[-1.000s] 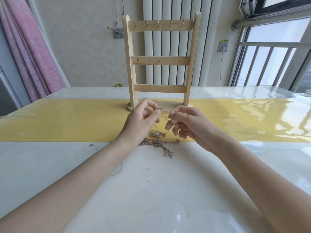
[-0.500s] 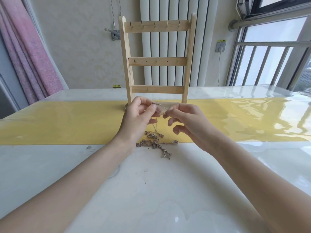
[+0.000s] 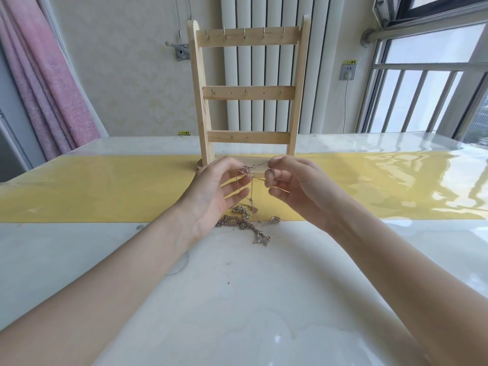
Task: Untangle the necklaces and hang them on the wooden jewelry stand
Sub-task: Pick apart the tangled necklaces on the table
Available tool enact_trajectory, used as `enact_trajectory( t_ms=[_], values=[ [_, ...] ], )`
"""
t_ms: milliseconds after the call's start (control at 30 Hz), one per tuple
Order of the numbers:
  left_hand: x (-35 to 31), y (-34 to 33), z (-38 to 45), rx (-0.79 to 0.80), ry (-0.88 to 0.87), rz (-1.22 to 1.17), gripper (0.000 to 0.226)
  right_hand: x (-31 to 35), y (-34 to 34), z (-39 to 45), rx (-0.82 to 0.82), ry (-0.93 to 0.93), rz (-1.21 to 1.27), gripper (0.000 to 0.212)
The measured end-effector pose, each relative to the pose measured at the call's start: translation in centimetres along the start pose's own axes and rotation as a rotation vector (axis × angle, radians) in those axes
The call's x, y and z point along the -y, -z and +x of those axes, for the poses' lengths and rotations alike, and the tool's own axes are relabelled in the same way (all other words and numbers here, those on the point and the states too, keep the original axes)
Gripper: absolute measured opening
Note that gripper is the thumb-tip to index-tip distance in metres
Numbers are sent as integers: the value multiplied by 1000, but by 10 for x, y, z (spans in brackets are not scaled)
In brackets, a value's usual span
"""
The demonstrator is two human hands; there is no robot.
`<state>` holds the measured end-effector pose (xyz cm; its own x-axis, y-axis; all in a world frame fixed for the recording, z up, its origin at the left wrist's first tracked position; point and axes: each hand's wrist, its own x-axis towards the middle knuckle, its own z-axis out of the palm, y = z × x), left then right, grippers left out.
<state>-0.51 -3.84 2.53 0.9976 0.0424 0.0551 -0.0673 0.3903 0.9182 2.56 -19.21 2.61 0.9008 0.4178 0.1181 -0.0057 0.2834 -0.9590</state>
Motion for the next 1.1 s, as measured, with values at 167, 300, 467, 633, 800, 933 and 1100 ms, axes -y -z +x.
enact_trajectory(
  t_ms=[167, 300, 467, 633, 800, 933, 1100],
  values=[
    [-1, -1, 0, 39, 92, -98, 7, -2, 1, 3, -36, -7, 4, 13],
    [-1, -1, -2, 25, 98, -164, 8, 0, 2, 2, -11, -8, 53, 14],
    [5, -1, -1, 50, 19, 64, 13, -1, 1, -1, 68, 3, -158, 9],
    [8, 2, -1, 41, -22, 232, 11, -6, 0, -1, 87, 39, -325, 12],
    [7, -1, -4, 86, -40, 273, 9, -8, 2, 1, -13, 56, -297, 10],
    [5, 0, -3, 42, -27, 261, 12, -6, 7, 4, -108, 11, -208, 13],
    [5, 1, -1, 4, -54, 286, 12, -6, 7, 4, -73, -6, -131, 12]
  ],
)
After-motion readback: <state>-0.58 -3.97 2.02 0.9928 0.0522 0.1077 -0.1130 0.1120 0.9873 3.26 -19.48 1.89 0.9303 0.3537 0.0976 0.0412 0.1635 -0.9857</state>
